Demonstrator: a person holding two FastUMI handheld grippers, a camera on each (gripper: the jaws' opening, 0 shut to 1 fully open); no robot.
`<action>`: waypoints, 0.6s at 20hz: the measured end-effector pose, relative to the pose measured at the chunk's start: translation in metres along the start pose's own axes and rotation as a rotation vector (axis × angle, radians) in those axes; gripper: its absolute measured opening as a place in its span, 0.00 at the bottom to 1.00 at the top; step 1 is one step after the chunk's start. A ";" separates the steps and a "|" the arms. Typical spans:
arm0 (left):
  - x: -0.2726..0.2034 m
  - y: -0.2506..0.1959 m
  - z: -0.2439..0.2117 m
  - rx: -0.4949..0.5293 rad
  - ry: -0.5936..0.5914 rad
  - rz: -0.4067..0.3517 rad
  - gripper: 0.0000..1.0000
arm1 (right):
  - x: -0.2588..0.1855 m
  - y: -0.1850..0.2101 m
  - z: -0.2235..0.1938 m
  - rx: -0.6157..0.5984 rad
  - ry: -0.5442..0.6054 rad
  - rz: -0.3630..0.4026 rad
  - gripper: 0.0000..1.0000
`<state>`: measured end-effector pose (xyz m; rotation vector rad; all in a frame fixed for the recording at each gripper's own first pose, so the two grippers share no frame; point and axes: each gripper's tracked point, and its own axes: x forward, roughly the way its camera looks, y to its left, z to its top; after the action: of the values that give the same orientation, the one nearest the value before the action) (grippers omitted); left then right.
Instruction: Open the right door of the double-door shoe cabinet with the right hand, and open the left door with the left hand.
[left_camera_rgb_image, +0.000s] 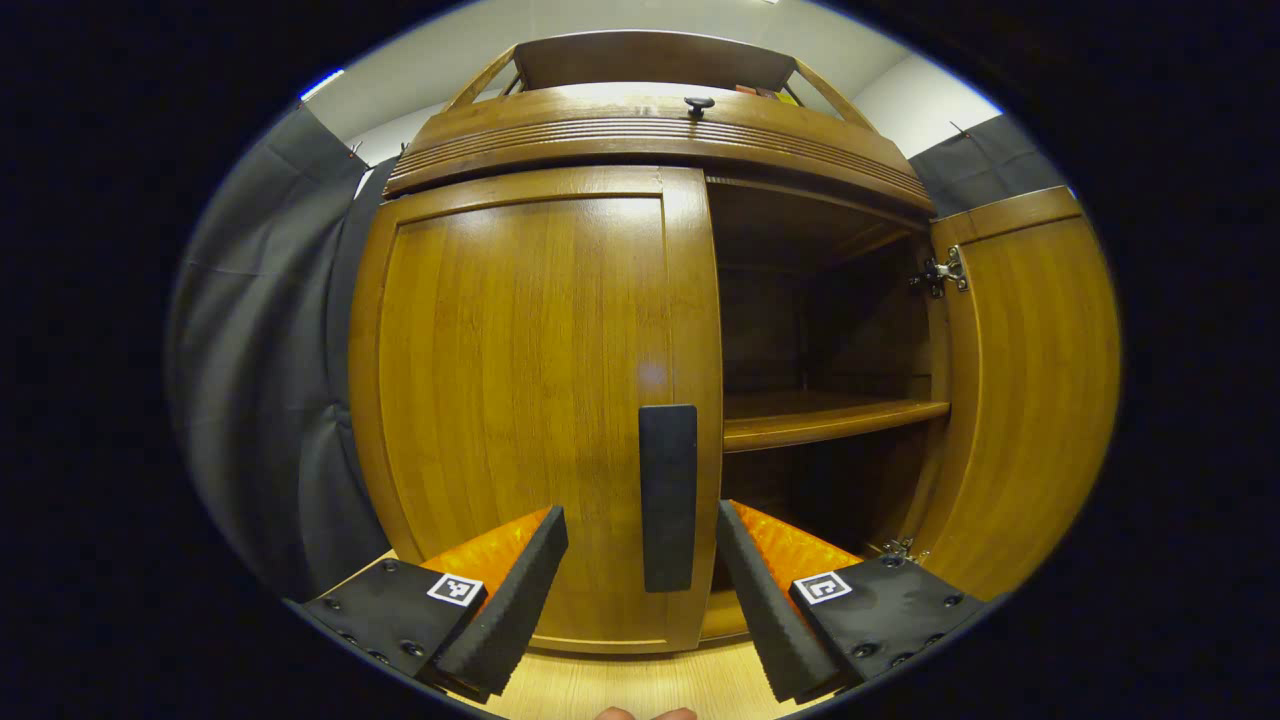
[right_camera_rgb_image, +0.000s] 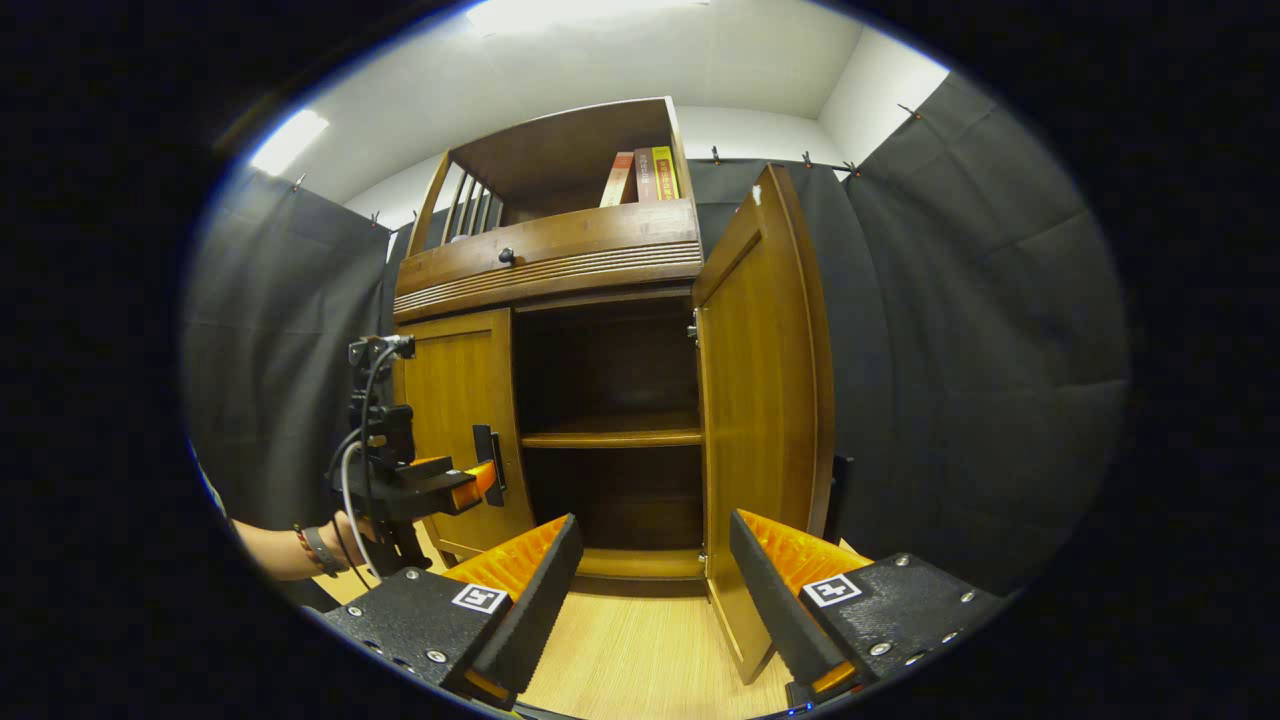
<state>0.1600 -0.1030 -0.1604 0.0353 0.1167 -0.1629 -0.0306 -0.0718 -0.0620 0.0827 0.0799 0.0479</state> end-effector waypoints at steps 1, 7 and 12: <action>0.008 -0.005 -0.002 -0.003 -0.003 -0.017 0.96 | -0.003 -0.003 0.001 -0.002 -0.005 -0.008 0.92; 0.040 -0.008 -0.010 0.041 0.001 -0.002 0.97 | -0.013 -0.008 -0.003 -0.003 -0.010 -0.039 0.92; 0.042 -0.016 -0.010 0.031 -0.016 -0.028 0.87 | -0.012 -0.010 -0.004 0.027 -0.012 -0.049 0.92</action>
<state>0.1978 -0.1252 -0.1754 0.0636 0.0983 -0.1924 -0.0422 -0.0822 -0.0654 0.1077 0.0703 -0.0025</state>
